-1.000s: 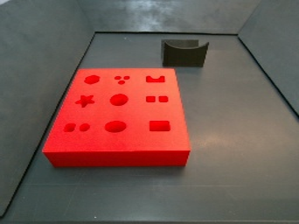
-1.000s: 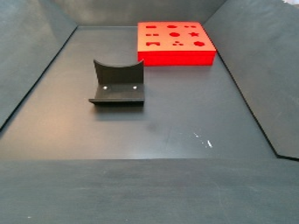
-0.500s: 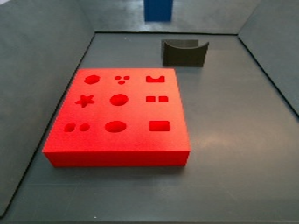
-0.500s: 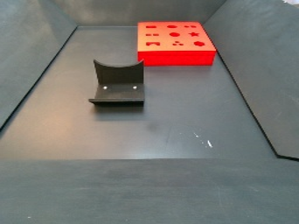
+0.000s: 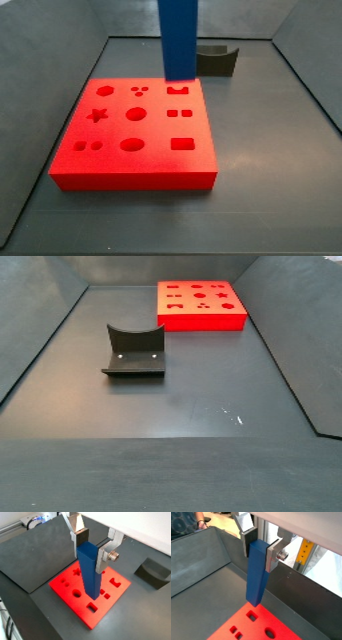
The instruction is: Insert the rectangle object.
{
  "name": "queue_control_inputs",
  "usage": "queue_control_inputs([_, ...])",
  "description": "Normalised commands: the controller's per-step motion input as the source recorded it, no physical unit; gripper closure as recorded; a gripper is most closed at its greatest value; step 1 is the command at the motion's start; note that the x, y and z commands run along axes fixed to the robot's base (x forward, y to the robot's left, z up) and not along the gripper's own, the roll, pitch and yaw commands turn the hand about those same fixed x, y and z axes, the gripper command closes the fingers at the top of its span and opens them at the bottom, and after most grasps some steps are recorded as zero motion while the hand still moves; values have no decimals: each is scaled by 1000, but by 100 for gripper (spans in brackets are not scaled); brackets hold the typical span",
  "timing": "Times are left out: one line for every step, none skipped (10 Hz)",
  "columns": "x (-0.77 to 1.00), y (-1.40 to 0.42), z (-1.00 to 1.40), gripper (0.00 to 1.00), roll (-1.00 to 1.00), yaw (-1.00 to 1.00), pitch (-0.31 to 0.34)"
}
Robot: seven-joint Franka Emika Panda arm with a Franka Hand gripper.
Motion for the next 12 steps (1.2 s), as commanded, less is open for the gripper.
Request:
queue_control_inputs([277, -11, -140, 100, 0, 0, 60])
queue_control_inputs([106, 9, 0, 100, -34, -11, 84])
queue_control_inputs([0, 0, 0, 100, 0, 0, -4])
queue_control_inputs([86, -280, -346, 100, 26, 0, -44])
queue_control_inputs([697, -231, -829, 100, 0, 63, 90])
queue_control_inputs([826, -177, -969, 100, -6, 154, 109])
queue_control_inputs([849, -251, -683, 100, 0, 0, 239])
queue_control_inputs([140, 0, 0, 100, 0, -83, 54])
queue_control_inputs([0, 0, -37, 100, 0, 0, 0])
queue_control_inputs([463, -251, -280, 100, 0, -49, 59])
queue_control_inputs([823, -334, -457, 100, 73, 0, 199])
queue_control_inputs([820, -306, -529, 100, 110, 0, 267])
